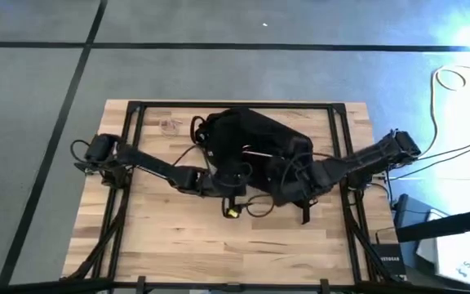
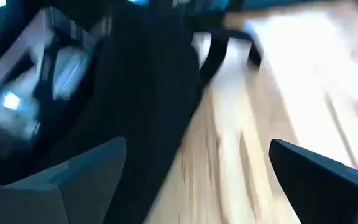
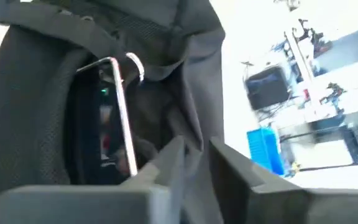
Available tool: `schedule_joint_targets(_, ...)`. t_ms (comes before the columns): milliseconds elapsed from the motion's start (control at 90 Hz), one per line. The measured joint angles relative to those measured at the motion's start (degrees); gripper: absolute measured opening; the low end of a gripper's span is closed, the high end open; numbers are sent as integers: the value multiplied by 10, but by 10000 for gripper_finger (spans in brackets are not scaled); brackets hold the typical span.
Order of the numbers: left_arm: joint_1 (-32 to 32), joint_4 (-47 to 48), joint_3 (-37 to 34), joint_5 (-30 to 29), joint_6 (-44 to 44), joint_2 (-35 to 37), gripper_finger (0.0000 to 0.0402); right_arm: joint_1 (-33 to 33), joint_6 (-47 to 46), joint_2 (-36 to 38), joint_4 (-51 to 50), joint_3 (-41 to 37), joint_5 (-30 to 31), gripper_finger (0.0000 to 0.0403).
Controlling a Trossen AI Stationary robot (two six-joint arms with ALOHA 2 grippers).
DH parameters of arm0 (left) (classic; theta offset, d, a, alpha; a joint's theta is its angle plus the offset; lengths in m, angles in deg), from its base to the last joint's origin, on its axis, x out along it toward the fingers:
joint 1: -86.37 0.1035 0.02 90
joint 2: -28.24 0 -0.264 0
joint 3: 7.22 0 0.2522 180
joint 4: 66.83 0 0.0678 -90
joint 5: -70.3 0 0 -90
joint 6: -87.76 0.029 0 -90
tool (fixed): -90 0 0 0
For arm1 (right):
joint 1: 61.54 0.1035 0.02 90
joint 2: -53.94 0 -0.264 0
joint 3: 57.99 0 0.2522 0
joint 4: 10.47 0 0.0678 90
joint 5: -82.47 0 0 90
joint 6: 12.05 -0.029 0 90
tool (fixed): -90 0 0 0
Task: Unpack backpack
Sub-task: Put the pink cellphone into the black backpack
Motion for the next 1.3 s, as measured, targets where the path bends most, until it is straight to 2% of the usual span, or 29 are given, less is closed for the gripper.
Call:
schedule_joint_targets(67,-14,3,-7,-17,-15,0,380,11,25,0,15,-18,3,20)
schedule_joint_targets(122,-27,-1,-22,-27,-25,0,380,19,54,0,34,-39,3,7)
schedule_joint_targets(311,-53,-51,-54,-30,-46,0,380,-3,103,0,134,-104,2,20)
schedule_joint_targets(444,-63,-67,-59,-32,-29,0,380,-36,133,-1,181,-119,-4,15)
schedule_joint_targets(633,-68,-68,-60,-32,-20,0,380,-84,158,-1,235,-128,-106,1)
schedule_joint_targets(800,-68,-67,-60,-32,-12,0,380,-111,161,-1,274,-140,-138,0)
schedule_joint_targets(1167,-68,-50,-60,-32,-10,0,380,-123,156,-4,257,-144,-351,0)
schedule_joint_targets(1244,-67,-50,-60,-32,-7,0,380,-122,155,-4,246,-143,-362,0)
schedule_joint_targets(1300,-66,-50,-60,-32,-4,0,380,-122,148,-3,215,-135,-338,0)
